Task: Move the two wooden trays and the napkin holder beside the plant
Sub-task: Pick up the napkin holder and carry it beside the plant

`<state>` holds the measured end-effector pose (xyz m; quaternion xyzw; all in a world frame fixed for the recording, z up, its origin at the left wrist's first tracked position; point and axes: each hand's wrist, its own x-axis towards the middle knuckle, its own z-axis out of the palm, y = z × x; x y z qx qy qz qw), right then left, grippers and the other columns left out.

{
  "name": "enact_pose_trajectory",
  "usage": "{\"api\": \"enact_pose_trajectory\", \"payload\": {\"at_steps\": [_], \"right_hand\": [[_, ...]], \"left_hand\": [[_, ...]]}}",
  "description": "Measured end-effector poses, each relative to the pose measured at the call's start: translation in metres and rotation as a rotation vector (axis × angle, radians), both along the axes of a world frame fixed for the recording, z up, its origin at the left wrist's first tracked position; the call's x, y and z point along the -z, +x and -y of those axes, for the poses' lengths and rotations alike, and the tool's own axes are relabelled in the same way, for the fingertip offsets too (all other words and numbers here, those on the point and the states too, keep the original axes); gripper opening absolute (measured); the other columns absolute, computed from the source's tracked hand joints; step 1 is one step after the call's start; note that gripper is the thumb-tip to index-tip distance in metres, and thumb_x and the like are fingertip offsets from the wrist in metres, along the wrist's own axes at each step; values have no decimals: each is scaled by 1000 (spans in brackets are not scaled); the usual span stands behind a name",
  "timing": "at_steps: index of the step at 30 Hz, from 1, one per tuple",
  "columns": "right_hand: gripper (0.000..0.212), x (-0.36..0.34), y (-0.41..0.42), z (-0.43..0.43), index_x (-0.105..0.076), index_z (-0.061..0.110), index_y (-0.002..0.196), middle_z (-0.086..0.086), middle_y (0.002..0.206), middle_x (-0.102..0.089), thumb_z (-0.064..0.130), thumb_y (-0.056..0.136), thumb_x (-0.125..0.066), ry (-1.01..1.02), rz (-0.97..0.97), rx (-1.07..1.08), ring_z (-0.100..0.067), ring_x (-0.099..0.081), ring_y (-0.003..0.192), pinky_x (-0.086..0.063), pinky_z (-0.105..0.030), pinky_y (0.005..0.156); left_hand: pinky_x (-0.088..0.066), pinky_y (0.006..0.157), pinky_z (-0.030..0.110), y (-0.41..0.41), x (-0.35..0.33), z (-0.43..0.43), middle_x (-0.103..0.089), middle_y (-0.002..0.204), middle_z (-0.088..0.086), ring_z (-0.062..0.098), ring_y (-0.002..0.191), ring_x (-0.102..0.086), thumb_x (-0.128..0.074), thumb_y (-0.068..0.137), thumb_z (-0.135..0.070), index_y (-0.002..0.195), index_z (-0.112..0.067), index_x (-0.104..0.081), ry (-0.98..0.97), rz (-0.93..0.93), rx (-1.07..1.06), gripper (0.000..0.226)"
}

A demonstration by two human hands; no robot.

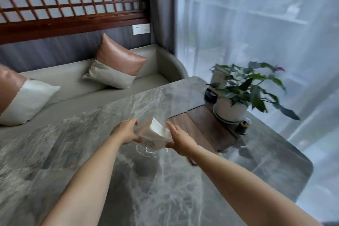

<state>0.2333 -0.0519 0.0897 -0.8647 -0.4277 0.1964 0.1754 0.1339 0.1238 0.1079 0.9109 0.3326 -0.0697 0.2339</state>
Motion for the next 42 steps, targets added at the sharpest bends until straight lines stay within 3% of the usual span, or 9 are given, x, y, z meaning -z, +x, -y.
{"api": "enact_pose_trajectory", "payload": {"at_steps": [10, 17, 21, 24, 29, 37, 42], "right_hand": [[79, -19, 100, 163, -10, 17, 149, -16, 146, -38, 23, 89, -61, -59, 68, 240, -35, -46, 127, -41, -45, 104], [80, -21, 151, 263, -10, 18, 149, -11, 150, -37, 29, 89, -62, -112, 102, 330, -30, -46, 130, -42, -40, 107], [79, -16, 172, 311, -9, 22, 149, -12, 146, -41, 30, 89, -61, -110, 76, 419, -32, -48, 126, -43, -44, 104], [76, -10, 188, 338, -12, 20, 148, -13, 143, -42, 30, 90, -60, -143, 59, 479, -34, -51, 122, -45, -45, 100], [73, 2, 211, 370, -17, 14, 146, -14, 143, -42, 25, 89, -61, -148, 20, 571, -34, -50, 123, -43, -42, 100], [68, 24, 237, 391, -19, 14, 143, -13, 138, -44, 23, 89, -60, -158, -39, 680, -35, -52, 117, -46, -43, 94], [69, 28, 245, 393, -18, 14, 144, -12, 140, -43, 23, 90, -59, -178, -57, 687, -35, -52, 118, -46, -43, 94]], "left_hand": [[-45, 76, 32, 145, -13, 138, -62, 115, 10, 27, 102, -59, -85, 58, -29, 106, -14, -52, -7, 63, 327, 60], [-46, 78, 34, 220, -9, 232, -62, 108, 4, 24, 97, -58, -81, 63, -32, 91, -21, -45, -18, 30, 488, 48], [-46, 85, 34, 258, 0, 277, -61, 122, 5, 25, 109, -58, -80, 66, -30, 111, -14, -53, -78, 29, 546, 55], [-45, 95, 37, 281, 6, 306, -55, 131, 7, 26, 118, -53, -79, 68, -31, 127, -13, -47, -102, 13, 573, 69], [-45, 97, 38, 317, 14, 341, -55, 131, 10, 27, 117, -53, -78, 69, -29, 127, -12, -45, -108, -4, 630, 69], [-39, 107, 34, 360, 29, 368, -45, 145, 3, 21, 132, -43, -75, 74, -29, 139, -12, -38, -56, -47, 721, 77], [-45, 102, 35, 366, 35, 371, -54, 135, 6, 24, 124, -49, -72, 77, -33, 133, -11, -43, -23, -95, 720, 67]]}}
